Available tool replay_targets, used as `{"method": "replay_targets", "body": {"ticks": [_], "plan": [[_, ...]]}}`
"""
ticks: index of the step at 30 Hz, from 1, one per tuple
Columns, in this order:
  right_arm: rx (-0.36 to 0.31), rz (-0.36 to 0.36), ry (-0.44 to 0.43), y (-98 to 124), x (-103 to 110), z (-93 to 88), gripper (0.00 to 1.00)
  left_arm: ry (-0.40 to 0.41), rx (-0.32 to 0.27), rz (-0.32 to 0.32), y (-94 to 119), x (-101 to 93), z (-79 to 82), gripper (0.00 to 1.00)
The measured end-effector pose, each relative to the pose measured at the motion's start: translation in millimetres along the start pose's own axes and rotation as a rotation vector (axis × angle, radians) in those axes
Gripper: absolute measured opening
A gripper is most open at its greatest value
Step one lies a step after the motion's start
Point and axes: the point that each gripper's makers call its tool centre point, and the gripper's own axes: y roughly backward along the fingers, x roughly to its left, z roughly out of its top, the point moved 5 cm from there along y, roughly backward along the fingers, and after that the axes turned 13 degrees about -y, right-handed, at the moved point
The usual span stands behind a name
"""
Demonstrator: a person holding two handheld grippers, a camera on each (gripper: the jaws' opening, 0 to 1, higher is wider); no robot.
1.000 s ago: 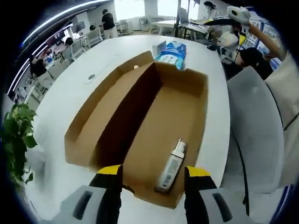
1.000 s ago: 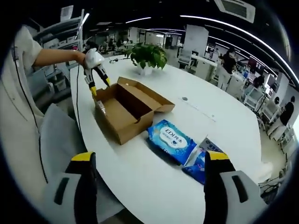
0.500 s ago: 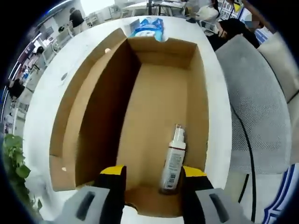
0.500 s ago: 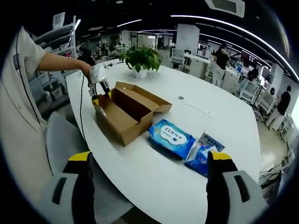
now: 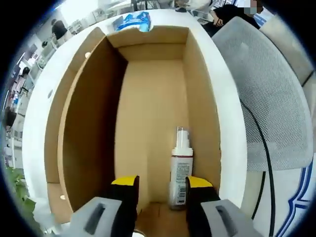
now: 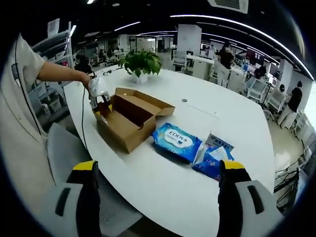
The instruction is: Operate the shoe box by opening the lid, removing the specified soft item, and placing it in the target area until the item is outside and the box remains undamaged.
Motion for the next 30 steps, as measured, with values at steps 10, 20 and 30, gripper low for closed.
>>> {"method": "replay_targets", "body": {"ticks": [10,20,30], "plan": [[-0.005,0.009,-0.047,-7.0,0.3,-9.4,0.96,-0.02,-0.049,0.0,0.5,-8.0,4.2,0.29],[-0.006,0.017,-0.055,-10.7,1.5,-11.2,0.96,-0.022,-0.063,0.002,-1.8,-11.1,7.3,0.27],[-0.006,0.024,-0.053,-14.7,3.6,-11.0,0.96,-0.044,-0.077,0.017,-2.8,-11.1,9.5,0.29]]}}
